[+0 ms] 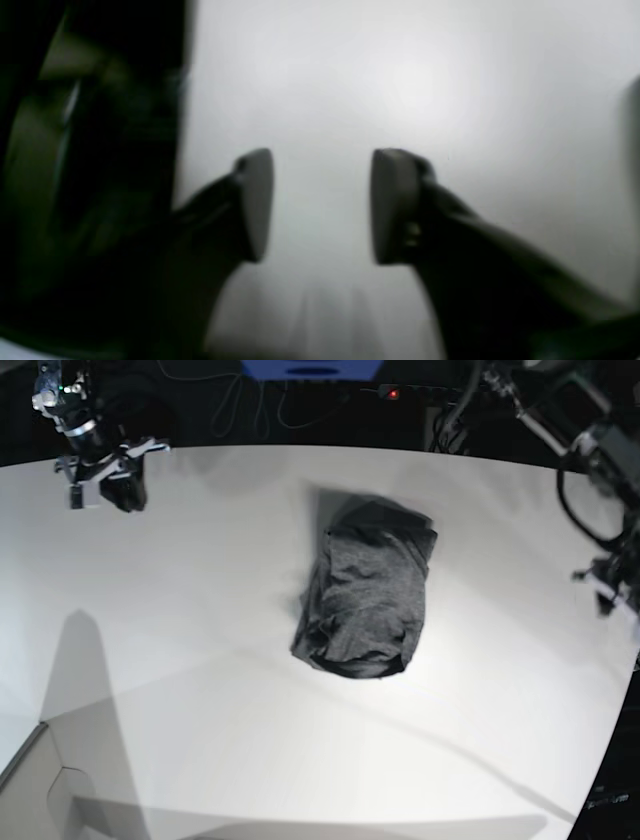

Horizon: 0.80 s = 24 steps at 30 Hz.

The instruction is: Layout the t-shirt on the table in an organized manner, then fold the t-shirt properly

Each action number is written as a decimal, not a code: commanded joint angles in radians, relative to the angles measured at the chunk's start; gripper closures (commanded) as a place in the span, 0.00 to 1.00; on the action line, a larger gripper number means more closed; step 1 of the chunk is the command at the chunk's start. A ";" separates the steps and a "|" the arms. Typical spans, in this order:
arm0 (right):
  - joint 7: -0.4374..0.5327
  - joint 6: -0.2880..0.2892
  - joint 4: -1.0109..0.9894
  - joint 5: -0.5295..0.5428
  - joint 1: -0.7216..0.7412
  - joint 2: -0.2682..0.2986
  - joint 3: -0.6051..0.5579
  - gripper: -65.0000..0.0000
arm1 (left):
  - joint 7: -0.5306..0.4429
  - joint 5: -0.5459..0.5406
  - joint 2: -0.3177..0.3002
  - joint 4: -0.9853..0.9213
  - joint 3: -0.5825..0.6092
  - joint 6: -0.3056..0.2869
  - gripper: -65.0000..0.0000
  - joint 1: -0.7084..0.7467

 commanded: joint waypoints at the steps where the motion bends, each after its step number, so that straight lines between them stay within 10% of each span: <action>1: 0.023 0.006 0.013 0.010 -0.023 -0.013 0.048 0.95 | -0.013 -0.019 -0.019 0.031 -0.036 0.000 0.69 0.024; 6: 0.023 0.006 -0.017 0.010 -0.054 -0.093 0.222 1.00 | -0.022 -0.019 -0.018 0.042 -0.219 0.000 1.00 0.232; 11: 0.023 0.006 -0.164 0.010 -0.059 -0.125 0.287 1.00 | -0.062 -0.019 0.034 0.006 -0.346 0.000 1.00 0.416; 16: 0.029 0.015 -0.365 0.010 -0.028 -0.145 0.304 1.00 | -0.326 -0.013 0.090 -0.230 -0.357 0.000 1.00 0.554; 24: 0.032 0.283 -0.713 0.006 0.067 -0.109 0.300 1.00 | -0.750 -0.010 0.021 -0.877 -0.163 0.000 1.00 0.543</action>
